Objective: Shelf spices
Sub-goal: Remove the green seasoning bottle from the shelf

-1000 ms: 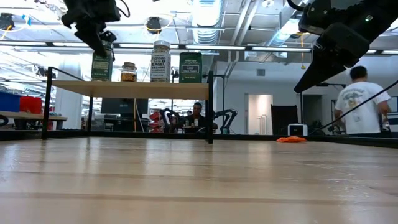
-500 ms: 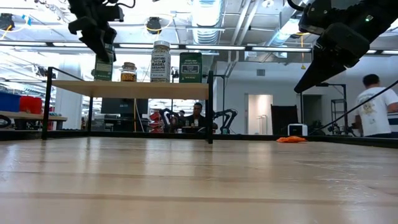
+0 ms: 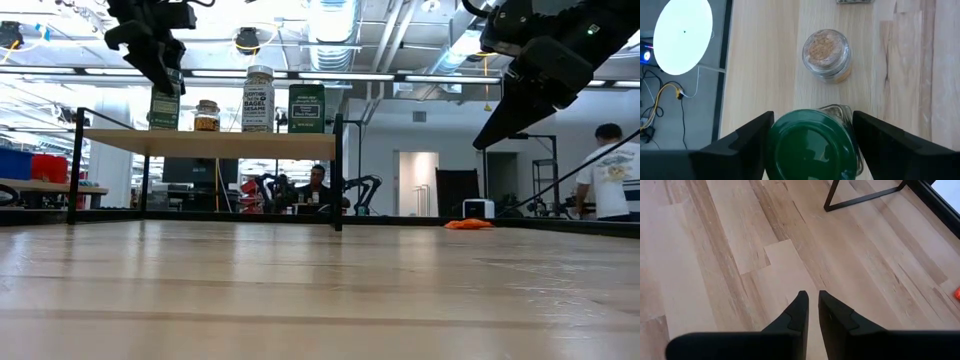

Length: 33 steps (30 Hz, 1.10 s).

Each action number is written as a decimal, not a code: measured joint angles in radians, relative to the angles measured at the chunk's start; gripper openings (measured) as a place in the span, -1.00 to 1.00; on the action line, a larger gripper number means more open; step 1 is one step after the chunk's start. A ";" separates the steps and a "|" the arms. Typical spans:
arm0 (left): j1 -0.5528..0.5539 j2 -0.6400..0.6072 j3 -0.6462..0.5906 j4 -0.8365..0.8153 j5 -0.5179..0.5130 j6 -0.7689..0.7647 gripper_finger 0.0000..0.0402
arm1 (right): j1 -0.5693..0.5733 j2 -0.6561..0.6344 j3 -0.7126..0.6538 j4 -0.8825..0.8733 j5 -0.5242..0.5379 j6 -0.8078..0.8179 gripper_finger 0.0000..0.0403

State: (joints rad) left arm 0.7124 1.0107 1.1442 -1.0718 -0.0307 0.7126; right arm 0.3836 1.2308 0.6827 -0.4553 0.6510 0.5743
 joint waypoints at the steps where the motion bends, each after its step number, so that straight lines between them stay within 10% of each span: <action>1: 0.000 0.000 0.000 0.000 0.000 0.006 0.30 | 0.000 0.000 0.000 0.000 0.000 0.000 -0.76; 33: 0.000 -0.113 0.000 0.057 0.003 0.032 0.30 | 0.001 0.000 0.000 -0.001 0.000 0.001 -0.76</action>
State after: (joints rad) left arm 0.7120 0.8980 1.1446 -1.0150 -0.0277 0.7442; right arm 0.3843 1.2308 0.6827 -0.4564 0.6510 0.5754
